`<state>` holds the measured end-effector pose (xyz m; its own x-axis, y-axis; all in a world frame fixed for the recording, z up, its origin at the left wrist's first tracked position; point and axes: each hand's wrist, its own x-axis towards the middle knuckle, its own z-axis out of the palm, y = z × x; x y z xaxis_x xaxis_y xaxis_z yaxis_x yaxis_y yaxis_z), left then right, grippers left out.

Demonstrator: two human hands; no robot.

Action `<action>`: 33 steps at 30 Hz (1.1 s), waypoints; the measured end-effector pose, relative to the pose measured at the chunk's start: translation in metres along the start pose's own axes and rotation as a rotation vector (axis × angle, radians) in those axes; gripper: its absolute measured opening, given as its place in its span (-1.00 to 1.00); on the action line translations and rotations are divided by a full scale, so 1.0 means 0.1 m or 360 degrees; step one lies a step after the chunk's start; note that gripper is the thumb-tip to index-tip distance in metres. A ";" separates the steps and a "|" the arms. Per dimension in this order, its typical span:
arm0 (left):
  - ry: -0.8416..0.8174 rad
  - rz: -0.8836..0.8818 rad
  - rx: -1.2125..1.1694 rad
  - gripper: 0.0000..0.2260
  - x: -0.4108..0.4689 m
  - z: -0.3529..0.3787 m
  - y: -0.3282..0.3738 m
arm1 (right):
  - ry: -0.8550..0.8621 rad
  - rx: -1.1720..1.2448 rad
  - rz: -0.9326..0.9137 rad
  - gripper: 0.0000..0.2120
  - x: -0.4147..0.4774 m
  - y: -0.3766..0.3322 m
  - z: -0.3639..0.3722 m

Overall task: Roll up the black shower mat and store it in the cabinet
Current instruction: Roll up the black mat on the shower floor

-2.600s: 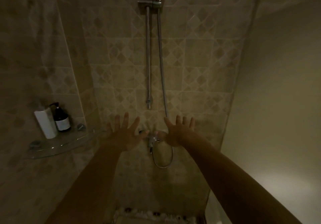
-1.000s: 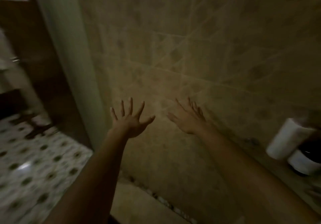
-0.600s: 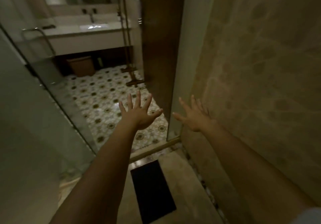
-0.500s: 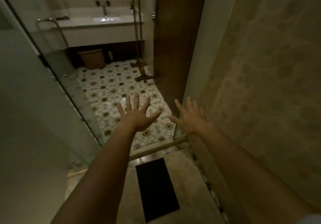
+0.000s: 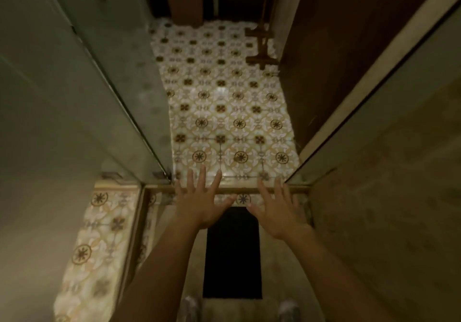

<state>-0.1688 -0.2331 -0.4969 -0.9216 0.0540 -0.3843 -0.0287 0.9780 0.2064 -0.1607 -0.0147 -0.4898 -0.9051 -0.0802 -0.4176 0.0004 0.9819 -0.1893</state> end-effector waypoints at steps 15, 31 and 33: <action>-0.0391 0.0120 0.0214 -0.16 2.22 4.63 -0.80 | -0.0360 -0.0128 -0.0036 -0.22 2.74 1.49 4.55; -0.0027 0.0157 0.0411 -0.34 3.36 5.83 -1.16 | 0.0074 -0.0285 -0.0477 -0.27 3.59 1.91 5.45; 0.0095 0.0250 0.0468 -0.45 3.41 5.78 -1.14 | 0.0079 -0.0315 -0.0495 -0.25 3.62 1.96 5.50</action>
<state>-0.2559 -0.2102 -1.1710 -0.9273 0.2050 -0.3133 0.2201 0.9754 -0.0131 -0.2540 0.0541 -1.1667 -0.8686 -0.3761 -0.3227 -0.3556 0.9265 -0.1230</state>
